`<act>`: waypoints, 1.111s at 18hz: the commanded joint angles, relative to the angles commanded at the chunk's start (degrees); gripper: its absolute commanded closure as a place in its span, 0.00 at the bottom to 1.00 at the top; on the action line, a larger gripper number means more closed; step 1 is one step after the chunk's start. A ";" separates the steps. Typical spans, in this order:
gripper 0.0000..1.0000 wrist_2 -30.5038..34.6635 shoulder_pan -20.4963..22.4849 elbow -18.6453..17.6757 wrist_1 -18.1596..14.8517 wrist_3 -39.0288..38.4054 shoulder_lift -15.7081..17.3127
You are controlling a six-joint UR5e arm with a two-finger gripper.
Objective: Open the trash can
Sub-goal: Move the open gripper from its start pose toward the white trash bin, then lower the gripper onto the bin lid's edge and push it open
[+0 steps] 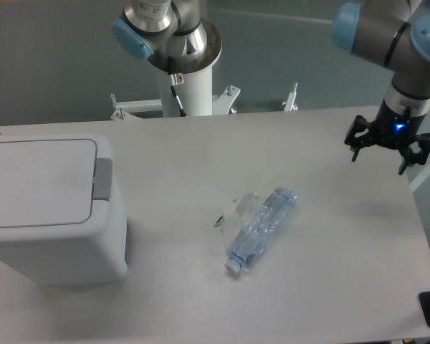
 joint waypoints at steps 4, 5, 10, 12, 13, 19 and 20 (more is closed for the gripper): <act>0.00 -2.64 -3.16 -1.24 2.84 -10.65 1.59; 0.00 -3.51 -3.60 -1.33 2.57 -13.89 3.07; 0.00 -9.23 -8.69 -1.42 2.40 -34.20 5.89; 0.00 -8.97 -11.41 -2.47 2.39 -37.56 7.47; 0.00 -8.88 -13.34 -3.26 2.48 -38.53 8.61; 0.00 -9.41 -21.79 -5.03 3.10 -47.05 15.65; 0.00 -9.32 -23.45 -4.68 3.10 -48.02 15.83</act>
